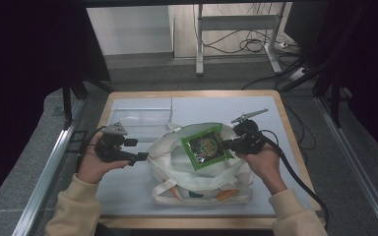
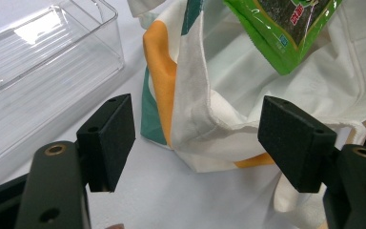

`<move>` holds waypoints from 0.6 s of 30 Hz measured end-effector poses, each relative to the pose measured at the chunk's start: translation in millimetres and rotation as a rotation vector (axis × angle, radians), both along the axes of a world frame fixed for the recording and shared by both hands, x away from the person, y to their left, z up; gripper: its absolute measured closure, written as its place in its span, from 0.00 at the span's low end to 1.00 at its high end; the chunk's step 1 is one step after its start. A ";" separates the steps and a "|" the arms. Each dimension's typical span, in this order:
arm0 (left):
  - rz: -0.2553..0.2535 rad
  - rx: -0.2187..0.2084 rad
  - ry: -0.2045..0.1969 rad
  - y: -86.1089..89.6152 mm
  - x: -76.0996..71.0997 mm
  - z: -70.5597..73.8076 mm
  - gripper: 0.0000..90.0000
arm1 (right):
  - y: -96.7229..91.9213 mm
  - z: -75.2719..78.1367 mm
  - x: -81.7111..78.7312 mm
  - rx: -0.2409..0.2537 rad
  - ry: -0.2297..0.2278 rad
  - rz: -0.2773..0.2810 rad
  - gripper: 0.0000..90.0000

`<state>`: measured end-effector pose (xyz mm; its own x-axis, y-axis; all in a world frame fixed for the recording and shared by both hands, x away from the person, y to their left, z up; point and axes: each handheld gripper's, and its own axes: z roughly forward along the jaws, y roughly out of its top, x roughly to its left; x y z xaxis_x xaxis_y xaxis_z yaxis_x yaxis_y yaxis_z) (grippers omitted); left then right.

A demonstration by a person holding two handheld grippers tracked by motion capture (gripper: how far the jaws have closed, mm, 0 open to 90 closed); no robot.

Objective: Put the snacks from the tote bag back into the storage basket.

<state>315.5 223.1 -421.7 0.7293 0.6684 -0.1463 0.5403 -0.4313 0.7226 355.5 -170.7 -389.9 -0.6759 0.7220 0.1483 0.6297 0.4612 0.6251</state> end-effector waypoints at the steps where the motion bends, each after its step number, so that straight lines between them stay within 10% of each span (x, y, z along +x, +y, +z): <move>1: -0.001 0.001 -0.001 -0.1 -0.2 0.4 0.32 | 0.1 -0.1 0.2 -0.004 -0.004 0.005 0.99; 18: -0.033 0.013 -0.007 -15.3 -3.5 13.0 0.32 | 0.5 -9.4 10.2 -0.028 -0.009 0.122 0.99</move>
